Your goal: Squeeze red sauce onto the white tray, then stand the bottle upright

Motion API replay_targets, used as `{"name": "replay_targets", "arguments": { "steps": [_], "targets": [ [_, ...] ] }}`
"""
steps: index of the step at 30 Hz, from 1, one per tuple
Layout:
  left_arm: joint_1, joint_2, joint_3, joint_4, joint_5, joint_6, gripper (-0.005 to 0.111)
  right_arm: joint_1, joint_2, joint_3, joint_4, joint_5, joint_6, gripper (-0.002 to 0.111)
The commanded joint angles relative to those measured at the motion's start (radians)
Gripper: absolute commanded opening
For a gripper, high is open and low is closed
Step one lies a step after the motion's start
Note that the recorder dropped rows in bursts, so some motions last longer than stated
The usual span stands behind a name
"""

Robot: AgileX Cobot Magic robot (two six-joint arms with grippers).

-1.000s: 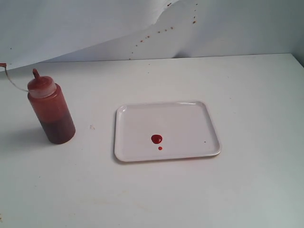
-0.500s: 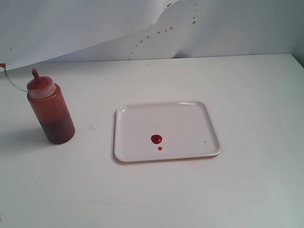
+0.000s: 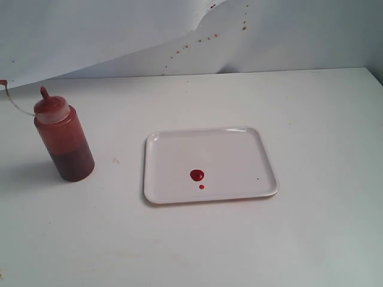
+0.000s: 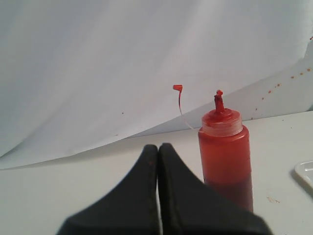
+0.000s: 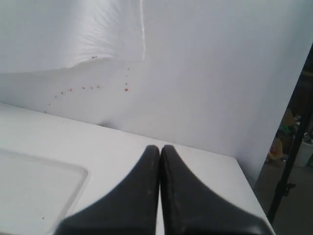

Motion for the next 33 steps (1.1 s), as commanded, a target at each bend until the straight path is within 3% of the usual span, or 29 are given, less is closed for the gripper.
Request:
{"name": "replay_targets", "arguments": {
  "steps": [1, 15, 25, 33],
  "targets": [
    [-0.005, -0.003, 0.004, 0.003, 0.001, -0.005, 0.0, 0.005, -0.004, 0.024, -0.001, 0.018, 0.002, 0.0],
    [-0.005, -0.003, 0.004, 0.005, 0.001, -0.006, 0.0, 0.002, -0.004, 0.024, 0.139, 0.056, 0.013, 0.0],
    [-0.005, -0.003, 0.004, 0.006, 0.001, -0.003, 0.0, -0.163, -0.004, 0.024, 0.267, 0.089, 0.013, 0.0],
    [-0.005, -0.003, 0.004, 0.006, 0.001, -0.003, 0.0, -0.163, -0.004, 0.024, 0.194, 0.108, 0.006, 0.0]
  ]
}}
